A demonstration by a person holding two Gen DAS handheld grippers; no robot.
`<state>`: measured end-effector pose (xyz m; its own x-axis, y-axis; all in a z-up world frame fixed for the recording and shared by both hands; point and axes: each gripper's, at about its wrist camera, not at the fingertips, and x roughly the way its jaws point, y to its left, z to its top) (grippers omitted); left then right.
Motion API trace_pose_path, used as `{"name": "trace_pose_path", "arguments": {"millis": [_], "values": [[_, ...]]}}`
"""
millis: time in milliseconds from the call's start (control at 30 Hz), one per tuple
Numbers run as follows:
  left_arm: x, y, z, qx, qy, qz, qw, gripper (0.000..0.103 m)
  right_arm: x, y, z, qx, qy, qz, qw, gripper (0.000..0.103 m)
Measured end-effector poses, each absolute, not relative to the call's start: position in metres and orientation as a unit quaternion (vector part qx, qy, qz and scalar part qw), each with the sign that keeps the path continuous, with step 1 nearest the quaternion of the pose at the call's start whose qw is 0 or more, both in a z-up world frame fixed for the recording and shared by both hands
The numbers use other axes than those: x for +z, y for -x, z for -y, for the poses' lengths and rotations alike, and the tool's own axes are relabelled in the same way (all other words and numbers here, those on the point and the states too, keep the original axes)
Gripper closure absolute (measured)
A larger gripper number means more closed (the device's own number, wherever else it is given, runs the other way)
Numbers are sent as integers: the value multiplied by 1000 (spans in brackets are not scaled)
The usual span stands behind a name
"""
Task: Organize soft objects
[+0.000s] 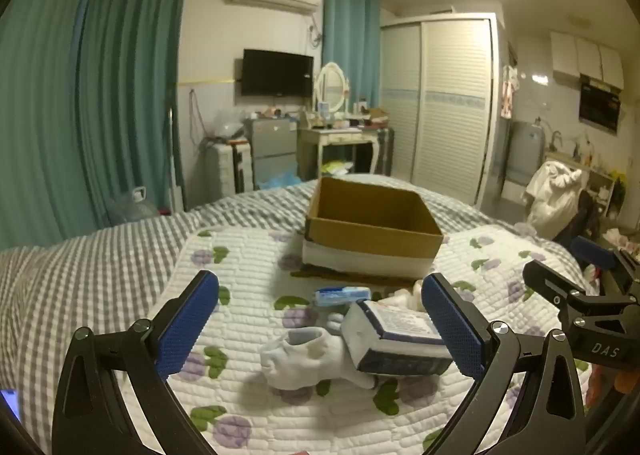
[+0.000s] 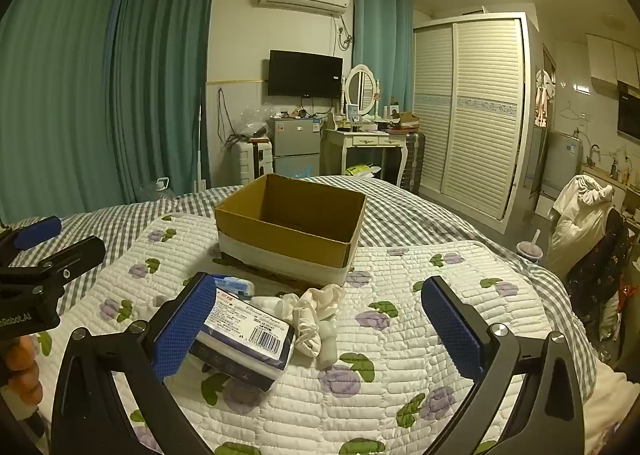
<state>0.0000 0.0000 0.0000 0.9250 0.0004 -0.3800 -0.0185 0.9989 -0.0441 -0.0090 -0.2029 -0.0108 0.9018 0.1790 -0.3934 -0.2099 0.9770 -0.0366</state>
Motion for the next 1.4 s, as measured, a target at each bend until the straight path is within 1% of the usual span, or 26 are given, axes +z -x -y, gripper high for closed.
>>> {"name": "trace_pose_path", "arguments": {"millis": [1400], "values": [[-2, -1, 0, 6, 21, -200, 980, 0, -14, 6, 197, 102, 43, -203, 973, 0]]}}
